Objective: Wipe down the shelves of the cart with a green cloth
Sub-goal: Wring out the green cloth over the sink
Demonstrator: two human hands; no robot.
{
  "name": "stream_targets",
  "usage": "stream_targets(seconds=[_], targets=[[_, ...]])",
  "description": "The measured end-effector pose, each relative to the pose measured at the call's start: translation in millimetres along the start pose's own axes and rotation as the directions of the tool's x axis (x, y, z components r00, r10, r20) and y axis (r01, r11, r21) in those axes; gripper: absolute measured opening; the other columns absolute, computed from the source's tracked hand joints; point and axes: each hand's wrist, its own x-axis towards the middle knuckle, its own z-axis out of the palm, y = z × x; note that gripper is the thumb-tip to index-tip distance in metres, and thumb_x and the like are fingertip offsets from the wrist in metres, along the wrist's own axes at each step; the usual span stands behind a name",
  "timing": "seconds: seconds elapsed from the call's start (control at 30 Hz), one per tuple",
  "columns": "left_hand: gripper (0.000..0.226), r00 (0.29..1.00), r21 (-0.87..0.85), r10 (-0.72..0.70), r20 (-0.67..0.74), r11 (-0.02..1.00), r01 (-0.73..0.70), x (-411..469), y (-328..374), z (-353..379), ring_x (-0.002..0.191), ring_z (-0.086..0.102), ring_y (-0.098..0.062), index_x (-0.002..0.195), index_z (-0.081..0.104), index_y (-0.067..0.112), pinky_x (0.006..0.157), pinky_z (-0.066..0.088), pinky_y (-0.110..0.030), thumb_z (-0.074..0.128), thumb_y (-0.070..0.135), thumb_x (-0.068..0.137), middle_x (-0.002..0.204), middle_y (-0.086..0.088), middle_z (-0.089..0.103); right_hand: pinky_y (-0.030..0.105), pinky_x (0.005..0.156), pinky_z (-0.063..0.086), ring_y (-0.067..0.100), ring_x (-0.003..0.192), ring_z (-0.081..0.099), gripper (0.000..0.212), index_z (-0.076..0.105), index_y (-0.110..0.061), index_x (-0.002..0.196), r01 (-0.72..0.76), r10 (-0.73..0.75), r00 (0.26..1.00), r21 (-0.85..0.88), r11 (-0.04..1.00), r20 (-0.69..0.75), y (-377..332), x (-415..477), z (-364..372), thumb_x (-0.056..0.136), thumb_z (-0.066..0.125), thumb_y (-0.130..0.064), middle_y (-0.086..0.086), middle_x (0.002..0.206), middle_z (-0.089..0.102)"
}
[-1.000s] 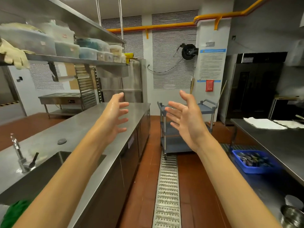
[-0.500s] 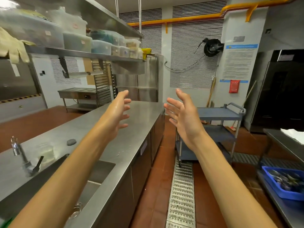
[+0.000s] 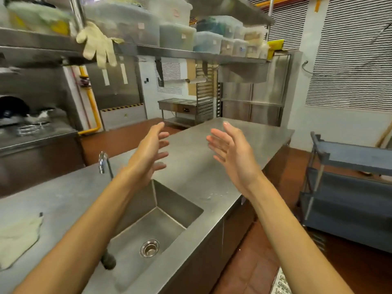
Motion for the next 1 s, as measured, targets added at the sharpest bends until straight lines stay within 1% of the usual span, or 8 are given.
stream_targets(seconds=[0.07, 0.17, 0.27, 0.43, 0.5, 0.63, 0.9, 1.0], targets=[[0.057, 0.996, -0.014, -0.022, -0.081, 1.000, 0.021, 13.2, -0.2, -9.1, 0.129, 0.048, -0.032, 0.137, 0.051, 0.020, 0.093, 0.047, -0.046, 0.037, 0.059, 0.098, 0.144, -0.005, 0.049, 0.042, 0.118, 0.026, 0.012, 0.130, 0.049, 0.078, 0.046, -0.020, 0.143, -0.018, 0.016, 0.997, 0.018, 1.000, 0.078, 5.3, 28.4, 5.6, 0.081, 0.043, -0.067, -0.002, 0.141, 0.053], [0.058, 0.979, -0.004, -0.025, -0.201, 1.000, 0.025, 30.4, -1.5, -22.9, 0.131, 0.047, -0.032, 0.138, 0.050, 0.020, 0.110, 0.037, -0.055, 0.035, 0.059, 0.098, 0.146, -0.006, 0.049, 0.040, 0.117, 0.027, 0.012, 0.130, 0.048, 0.083, 0.044, -0.019, 0.145, -0.048, 0.039, 0.982, 0.046, 0.998, 0.184, 11.2, 67.1, 17.2, 0.077, 0.042, -0.066, -0.002, 0.143, 0.051], [0.058, 0.956, -0.007, -0.007, -0.294, 1.000, 0.005, 40.2, -5.0, -36.8, 0.131, 0.047, -0.031, 0.140, 0.049, 0.020, 0.110, 0.037, -0.054, 0.034, 0.059, 0.098, 0.146, -0.006, 0.049, 0.040, 0.117, 0.026, 0.011, 0.131, 0.047, 0.080, 0.042, -0.023, 0.145, -0.062, 0.046, 0.957, 0.047, 0.997, 0.287, 20.4, 96.0, 33.0, 0.078, 0.041, -0.067, -0.005, 0.145, 0.049], [0.058, 0.902, 0.000, -0.037, -0.430, 0.999, 0.041, 50.8, -9.7, -60.3, 0.132, 0.047, -0.031, 0.140, 0.050, 0.021, 0.111, 0.035, -0.056, 0.033, 0.058, 0.099, 0.146, -0.005, 0.049, 0.042, 0.119, 0.025, 0.011, 0.134, 0.044, 0.079, 0.040, -0.025, 0.146, -0.078, 0.063, 0.907, 0.021, 0.997, 0.415, 40.5, 127.1, 62.7, 0.080, 0.038, -0.067, -0.006, 0.147, 0.047], [0.058, 0.884, 0.001, -0.041, -0.466, 0.999, 0.046, 53.1, -11.9, -70.9, 0.131, 0.047, -0.030, 0.142, 0.048, 0.020, 0.112, 0.035, -0.055, 0.033, 0.057, 0.099, 0.146, -0.005, 0.049, 0.042, 0.119, 0.025, 0.011, 0.135, 0.043, 0.078, 0.039, -0.024, 0.147, -0.083, 0.072, 0.889, 0.006, 0.997, 0.452, 49.6, 136.0, 75.0, 0.081, 0.038, -0.067, -0.005, 0.148, 0.046], [0.059, 0.856, 0.017, -0.038, -0.516, 0.998, 0.054, 52.9, -22.4, -97.7, 0.133, 0.046, -0.030, 0.142, 0.047, 0.021, 0.113, 0.034, -0.056, 0.032, 0.058, 0.099, 0.147, -0.004, 0.048, 0.042, 0.119, 0.025, 0.009, 0.134, 0.043, 0.064, 0.038, -0.025, 0.148, -0.097, 0.078, 0.854, 0.011, 0.995, 0.515, 74.9, 152.1, 102.5, 0.095, 0.035, -0.061, -0.007, 0.147, 0.046], [0.060, 0.795, -0.017, -0.106, -0.597, 0.993, 0.119, 54.4, -60.3, -169.9, 0.134, 0.045, -0.032, 0.141, 0.048, 0.022, 0.113, 0.034, -0.056, 0.031, 0.060, 0.098, 0.149, -0.004, 0.046, 0.037, 0.117, 0.026, 0.010, 0.132, 0.046, 0.065, 0.038, -0.024, 0.148, -0.188, 0.156, 0.774, -0.012, 0.982, 0.614, 121.1, 167.3, 179.1, 0.094, 0.039, -0.060, -0.004, 0.146, 0.048], [0.059, 0.774, -0.055, -0.143, -0.617, 0.989, 0.139, 59.4, -74.6, -198.9, 0.133, 0.045, -0.032, 0.141, 0.048, 0.022, 0.112, 0.035, -0.055, 0.031, 0.059, 0.099, 0.149, -0.005, 0.046, 0.036, 0.115, 0.029, 0.009, 0.129, 0.048, 0.076, 0.041, -0.023, 0.146, -0.220, 0.191, 0.751, -0.033, 0.975, 0.632, 137.9, 173.3, 209.5, 0.083, 0.044, -0.066, -0.005, 0.143, 0.051]])
